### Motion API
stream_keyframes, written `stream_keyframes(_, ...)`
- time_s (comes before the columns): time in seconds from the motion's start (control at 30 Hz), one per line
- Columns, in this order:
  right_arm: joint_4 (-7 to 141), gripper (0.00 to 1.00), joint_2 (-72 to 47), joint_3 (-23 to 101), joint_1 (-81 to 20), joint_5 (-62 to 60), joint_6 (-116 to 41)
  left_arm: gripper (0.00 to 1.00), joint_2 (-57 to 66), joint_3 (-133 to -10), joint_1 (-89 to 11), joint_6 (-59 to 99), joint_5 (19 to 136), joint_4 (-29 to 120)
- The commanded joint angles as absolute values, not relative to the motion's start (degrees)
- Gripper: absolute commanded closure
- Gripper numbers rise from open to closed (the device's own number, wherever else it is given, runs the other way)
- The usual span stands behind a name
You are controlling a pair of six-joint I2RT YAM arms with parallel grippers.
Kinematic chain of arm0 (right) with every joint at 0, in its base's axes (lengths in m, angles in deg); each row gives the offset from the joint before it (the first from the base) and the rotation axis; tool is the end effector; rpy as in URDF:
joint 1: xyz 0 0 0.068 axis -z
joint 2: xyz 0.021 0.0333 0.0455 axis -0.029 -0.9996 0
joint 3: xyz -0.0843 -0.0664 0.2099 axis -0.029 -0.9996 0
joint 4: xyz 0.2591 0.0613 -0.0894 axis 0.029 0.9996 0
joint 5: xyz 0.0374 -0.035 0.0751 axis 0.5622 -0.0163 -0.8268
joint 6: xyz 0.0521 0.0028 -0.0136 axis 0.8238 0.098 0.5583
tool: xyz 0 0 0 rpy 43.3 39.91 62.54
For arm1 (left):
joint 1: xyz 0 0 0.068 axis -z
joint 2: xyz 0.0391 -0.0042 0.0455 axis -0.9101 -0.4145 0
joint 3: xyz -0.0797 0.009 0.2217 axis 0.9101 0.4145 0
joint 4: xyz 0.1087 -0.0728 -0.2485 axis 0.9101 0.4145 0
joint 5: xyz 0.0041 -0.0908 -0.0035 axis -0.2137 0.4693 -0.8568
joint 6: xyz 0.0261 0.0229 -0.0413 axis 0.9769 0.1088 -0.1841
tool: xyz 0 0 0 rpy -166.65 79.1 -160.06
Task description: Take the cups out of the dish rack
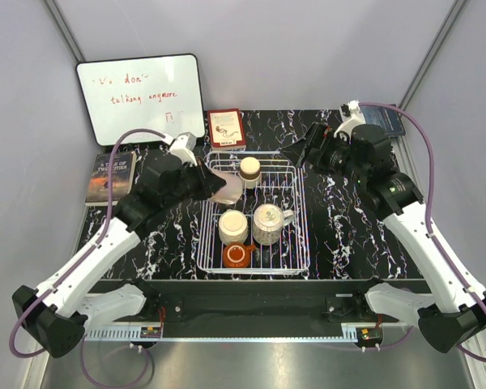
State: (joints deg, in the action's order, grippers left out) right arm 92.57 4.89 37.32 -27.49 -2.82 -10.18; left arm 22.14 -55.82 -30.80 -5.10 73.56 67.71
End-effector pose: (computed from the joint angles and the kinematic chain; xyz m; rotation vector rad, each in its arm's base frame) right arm 0.2453 0.1254 0.3919 0.0117 1.9427 0.8702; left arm 0.2178 -0.1544 0.3214 0.0145 2.0424 -0.8897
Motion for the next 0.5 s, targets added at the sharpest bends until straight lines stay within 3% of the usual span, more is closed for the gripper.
stream_keyframes(0.0, 92.9, 0.00, 4.9, 37.4, -27.7, 0.1, -12.7, 1.00, 18.9, -67.3, -34.5, -0.5, 62.9, 70.7)
stream_keyframes(0.17, 95.6, 0.00, 2.3, 39.9, -27.8, 1.5, -15.1, 1.00, 10.2, -74.2, -45.0, 2.3, 59.0, 78.3)
stream_keyframes(0.47, 98.5, 0.00, -0.5, 40.2, -27.7, 5.2, -16.1, 1.00, -9.0, -88.8, -49.8, 9.1, 50.6, 86.6)
